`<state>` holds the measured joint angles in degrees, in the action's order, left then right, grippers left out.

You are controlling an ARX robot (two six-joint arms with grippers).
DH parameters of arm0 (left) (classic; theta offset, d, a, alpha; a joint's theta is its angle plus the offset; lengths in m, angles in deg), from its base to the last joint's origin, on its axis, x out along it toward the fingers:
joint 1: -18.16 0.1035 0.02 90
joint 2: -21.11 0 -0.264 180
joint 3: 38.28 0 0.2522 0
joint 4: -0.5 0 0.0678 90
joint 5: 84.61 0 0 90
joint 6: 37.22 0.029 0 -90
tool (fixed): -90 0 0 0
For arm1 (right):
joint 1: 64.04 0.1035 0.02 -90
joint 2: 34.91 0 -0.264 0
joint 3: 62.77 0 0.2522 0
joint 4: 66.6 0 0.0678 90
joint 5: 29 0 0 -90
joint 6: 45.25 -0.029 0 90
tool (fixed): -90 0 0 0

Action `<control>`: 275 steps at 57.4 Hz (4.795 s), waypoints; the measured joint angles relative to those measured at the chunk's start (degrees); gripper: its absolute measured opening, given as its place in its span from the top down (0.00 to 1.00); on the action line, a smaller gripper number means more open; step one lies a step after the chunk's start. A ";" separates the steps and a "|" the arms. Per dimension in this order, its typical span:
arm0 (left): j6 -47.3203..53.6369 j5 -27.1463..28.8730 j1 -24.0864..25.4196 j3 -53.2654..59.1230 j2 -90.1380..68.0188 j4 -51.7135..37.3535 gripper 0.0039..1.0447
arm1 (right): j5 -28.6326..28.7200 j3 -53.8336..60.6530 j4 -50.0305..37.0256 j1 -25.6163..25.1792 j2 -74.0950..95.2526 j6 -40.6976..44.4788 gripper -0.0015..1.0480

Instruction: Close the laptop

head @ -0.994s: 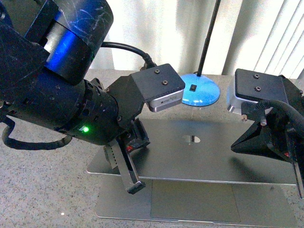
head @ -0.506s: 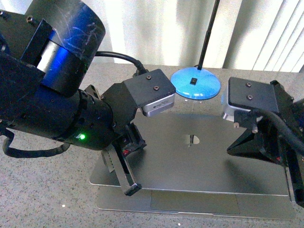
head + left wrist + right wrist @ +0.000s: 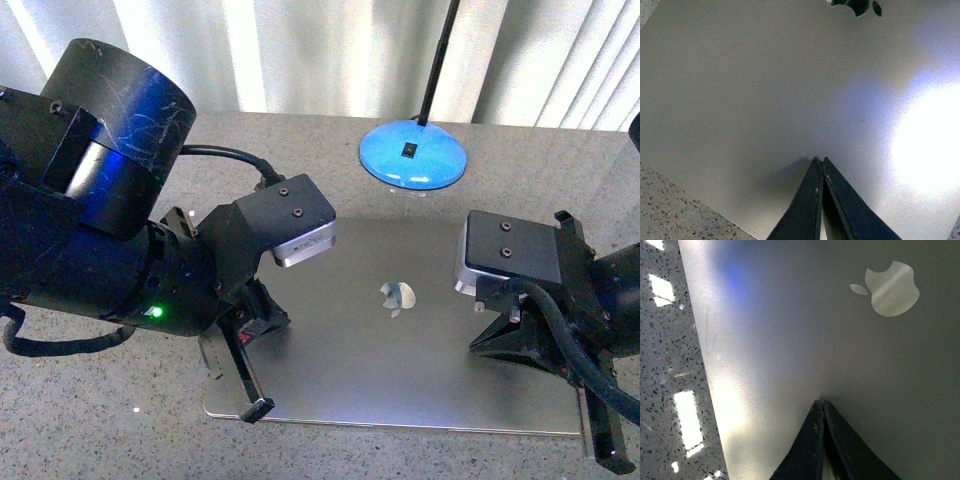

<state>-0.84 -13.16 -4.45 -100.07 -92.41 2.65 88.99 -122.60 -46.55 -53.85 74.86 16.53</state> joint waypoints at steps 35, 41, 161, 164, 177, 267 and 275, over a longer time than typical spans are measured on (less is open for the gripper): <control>-40.02 7.98 13.49 6.82 16.87 -25.73 0.81 | -6.58 4.83 -36.72 -2.16 -13.46 -42.49 0.90; -47.08 9.05 15.10 6.97 18.29 -26.21 0.66 | -7.80 4.72 -37.57 -3.28 -16.17 -56.89 0.75; -36.79 18.56 22.51 46.47 89.44 -12.52 0.97 | -27.93 45.72 -33.09 -10.08 -82.77 -61.75 0.97; -36.79 18.56 22.49 46.47 90.92 -11.08 0.97 | -27.93 45.72 -31.56 -10.08 -84.37 -61.75 0.97; -36.79 18.56 22.49 46.47 96.04 -6.08 0.97 | -27.93 45.72 -25.88 -10.08 -90.27 -61.75 0.97; -36.68 18.56 22.49 46.45 113.33 11.58 0.07 | -27.91 45.70 -6.32 -10.12 -109.53 -61.72 0.06; -36.65 18.56 22.49 46.45 113.33 11.58 0.06 | -27.91 45.70 -6.32 -10.12 -109.53 -61.70 0.07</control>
<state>-37.50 5.40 18.04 -53.63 20.92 14.23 61.08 -76.89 -52.87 -63.97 -34.66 -45.17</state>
